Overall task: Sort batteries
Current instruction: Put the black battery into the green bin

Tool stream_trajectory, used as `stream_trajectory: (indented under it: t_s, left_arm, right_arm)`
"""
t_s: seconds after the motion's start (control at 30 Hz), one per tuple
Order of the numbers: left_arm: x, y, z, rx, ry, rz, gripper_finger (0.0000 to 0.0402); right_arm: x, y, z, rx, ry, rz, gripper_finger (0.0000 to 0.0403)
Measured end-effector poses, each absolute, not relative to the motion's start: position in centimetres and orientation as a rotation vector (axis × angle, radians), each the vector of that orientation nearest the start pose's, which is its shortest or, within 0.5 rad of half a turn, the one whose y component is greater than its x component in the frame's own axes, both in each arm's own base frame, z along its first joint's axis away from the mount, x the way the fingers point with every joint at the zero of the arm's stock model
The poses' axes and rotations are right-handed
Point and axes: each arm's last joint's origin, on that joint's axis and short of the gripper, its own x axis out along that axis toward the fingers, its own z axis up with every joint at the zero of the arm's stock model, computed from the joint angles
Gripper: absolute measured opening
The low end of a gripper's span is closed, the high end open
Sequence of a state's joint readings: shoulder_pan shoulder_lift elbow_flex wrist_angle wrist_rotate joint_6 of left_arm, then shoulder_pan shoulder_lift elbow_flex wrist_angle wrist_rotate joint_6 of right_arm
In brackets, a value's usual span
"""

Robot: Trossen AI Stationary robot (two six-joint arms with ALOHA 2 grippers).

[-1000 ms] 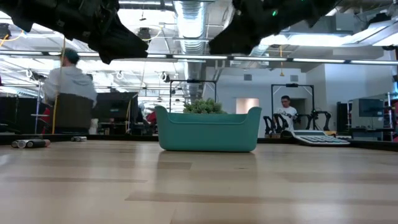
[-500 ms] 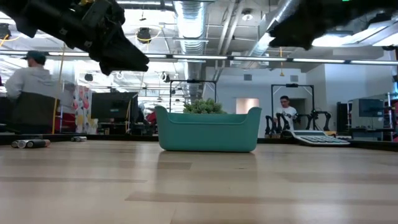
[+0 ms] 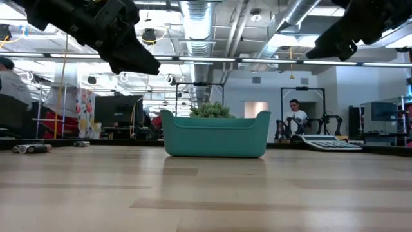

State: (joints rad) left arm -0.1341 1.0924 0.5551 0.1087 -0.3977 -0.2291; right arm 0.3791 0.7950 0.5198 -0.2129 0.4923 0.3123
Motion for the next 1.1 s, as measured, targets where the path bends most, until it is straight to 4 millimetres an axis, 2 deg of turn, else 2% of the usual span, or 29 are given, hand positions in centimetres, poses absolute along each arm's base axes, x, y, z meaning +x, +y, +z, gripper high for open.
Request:
stream_trajectory:
  t_s: [0.17, 0.33, 0.6, 0.83, 1.0, 1.1]
  left_arm:
    - [21.7, -1.8, 22.6, -0.046, 0.639, 0.348, 0.0155]
    - [20.3, -1.5, 23.7, -0.011, 0.88, 0.398, 0.0163]
    - [17.6, -1.5, 23.2, 0.064, 1.239, 0.288, 0.023]
    - [16.1, -1.3, 22.7, 0.078, 1.426, 0.216, 0.0283]
    - [15.2, -0.5, 20.7, 0.016, 1.518, 0.243, 0.0292]
    - [15.3, 0.0, 20.8, -0.015, 1.513, 0.265, 0.0293]
  right_arm:
    - [16.8, 5.7, 23.0, 0.088, 0.472, -0.17, 0.0219]
    - [17.7, 5.9, 22.2, 0.061, 0.508, -0.178, 0.0219]
    - [19.6, 6.8, 21.9, 0.046, 0.436, -0.152, 0.0219]
    - [21.5, 8.1, 21.1, -0.007, 0.373, -0.11, 0.0219]
    - [22.4, 7.8, 20.8, -0.02, 0.352, -0.127, 0.0219]
    - [22.5, 7.5, 20.8, -0.023, 0.352, -0.138, 0.0219]
